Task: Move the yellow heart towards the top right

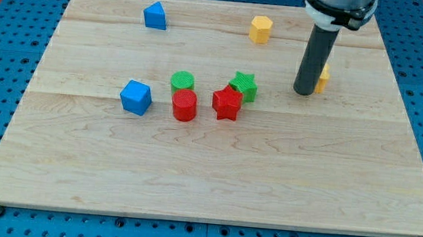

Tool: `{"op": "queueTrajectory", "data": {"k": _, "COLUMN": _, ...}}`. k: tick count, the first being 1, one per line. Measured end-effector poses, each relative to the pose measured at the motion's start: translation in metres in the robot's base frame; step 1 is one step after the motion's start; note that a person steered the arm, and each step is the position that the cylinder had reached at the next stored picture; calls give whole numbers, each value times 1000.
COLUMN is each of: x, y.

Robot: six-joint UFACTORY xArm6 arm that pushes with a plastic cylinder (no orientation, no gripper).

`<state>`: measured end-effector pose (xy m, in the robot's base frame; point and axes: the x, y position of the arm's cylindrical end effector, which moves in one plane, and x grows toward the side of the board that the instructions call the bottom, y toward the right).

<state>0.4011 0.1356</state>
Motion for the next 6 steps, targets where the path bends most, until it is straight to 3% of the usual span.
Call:
{"op": "queueTrajectory", "data": {"k": 2, "x": -41, "y": 38}}
{"op": "queueTrajectory", "data": {"k": 3, "x": -9, "y": 48}}
{"op": "queueTrajectory", "data": {"k": 5, "x": -86, "y": 50}}
{"op": "queueTrajectory", "data": {"k": 6, "x": -100, "y": 41}}
